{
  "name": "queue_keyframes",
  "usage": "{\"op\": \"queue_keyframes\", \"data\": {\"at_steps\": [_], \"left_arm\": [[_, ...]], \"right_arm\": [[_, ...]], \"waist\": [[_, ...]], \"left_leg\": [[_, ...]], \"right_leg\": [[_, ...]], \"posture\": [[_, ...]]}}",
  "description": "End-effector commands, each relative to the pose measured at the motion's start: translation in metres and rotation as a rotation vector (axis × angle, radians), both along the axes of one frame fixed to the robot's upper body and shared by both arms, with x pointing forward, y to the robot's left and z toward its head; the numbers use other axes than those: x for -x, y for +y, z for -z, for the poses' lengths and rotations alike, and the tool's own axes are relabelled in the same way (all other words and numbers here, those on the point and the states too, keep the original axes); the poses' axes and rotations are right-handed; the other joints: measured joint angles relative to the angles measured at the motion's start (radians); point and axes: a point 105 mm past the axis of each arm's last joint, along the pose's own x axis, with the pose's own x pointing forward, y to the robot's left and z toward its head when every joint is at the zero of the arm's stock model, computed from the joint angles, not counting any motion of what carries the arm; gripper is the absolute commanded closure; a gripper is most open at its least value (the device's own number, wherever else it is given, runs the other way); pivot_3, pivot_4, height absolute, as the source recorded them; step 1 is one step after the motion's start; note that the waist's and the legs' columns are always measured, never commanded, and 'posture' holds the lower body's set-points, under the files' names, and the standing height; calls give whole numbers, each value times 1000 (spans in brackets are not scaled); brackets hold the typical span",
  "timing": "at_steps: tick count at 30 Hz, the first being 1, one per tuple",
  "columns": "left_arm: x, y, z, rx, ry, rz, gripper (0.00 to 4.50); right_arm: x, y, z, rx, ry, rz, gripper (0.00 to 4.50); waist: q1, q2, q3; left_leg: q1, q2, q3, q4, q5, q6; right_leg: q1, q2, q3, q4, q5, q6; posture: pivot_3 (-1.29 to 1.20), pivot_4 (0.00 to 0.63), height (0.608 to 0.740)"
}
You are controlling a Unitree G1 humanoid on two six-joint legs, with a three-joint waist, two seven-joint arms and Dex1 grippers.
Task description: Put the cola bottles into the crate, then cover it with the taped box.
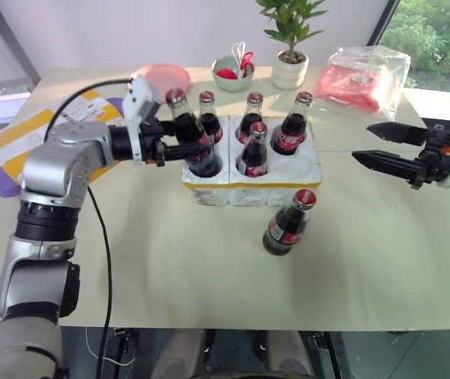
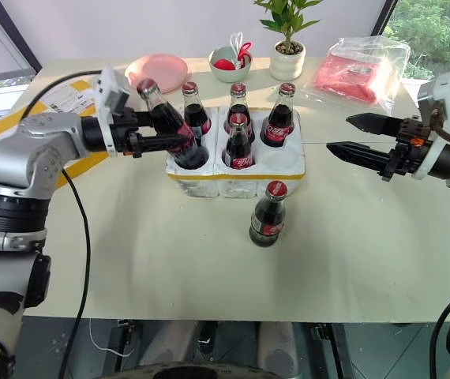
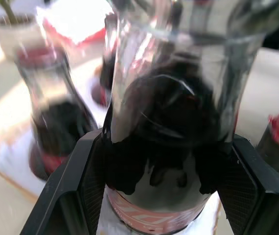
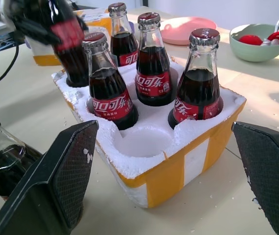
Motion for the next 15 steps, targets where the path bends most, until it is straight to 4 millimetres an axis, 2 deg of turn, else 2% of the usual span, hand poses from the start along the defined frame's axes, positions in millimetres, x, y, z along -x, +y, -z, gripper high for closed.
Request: {"op": "queue_keyframes", "data": {"at_steps": [1, 4, 11, 15], "left_arm": [[4, -4, -20, -1, -96, 25, 1971], [3, -3, -22, 11, -90, 18, 1971], [5, -14, 26, -51, -2, 22, 1971], [-4, -9, 43, -70, 16, -42, 1971]], "right_arm": [[2, 2, -15, -1, -56, -14, 0], [0, 1, -15, 1, -56, -13, 0], [-1, 5, -11, 1, -55, -18, 0], [1, 6, -10, 2, -56, -20, 0]], "waist": [[0, 0, 0], [-2, 0, 0], [-1, 0, 0], [0, 1, 0]], "left_leg": [[0, 0, 0, 0, 0, 0], [-1, 0, 0, 0, 0, 0], [0, 0, 0, 0, 0, 0], [0, 0, 0, 0, 0, 0]], "right_leg": [[0, 0, 0, 0, 0, 0], [-1, 0, 0, 0, 0, 0], [-1, 0, 0, 0, 0, 0], [0, -1, 0, 0, 0, 0]], "posture": [[0, 150, 740], [0, 150, 740], [0, 150, 740], [0, 150, 740]]}}
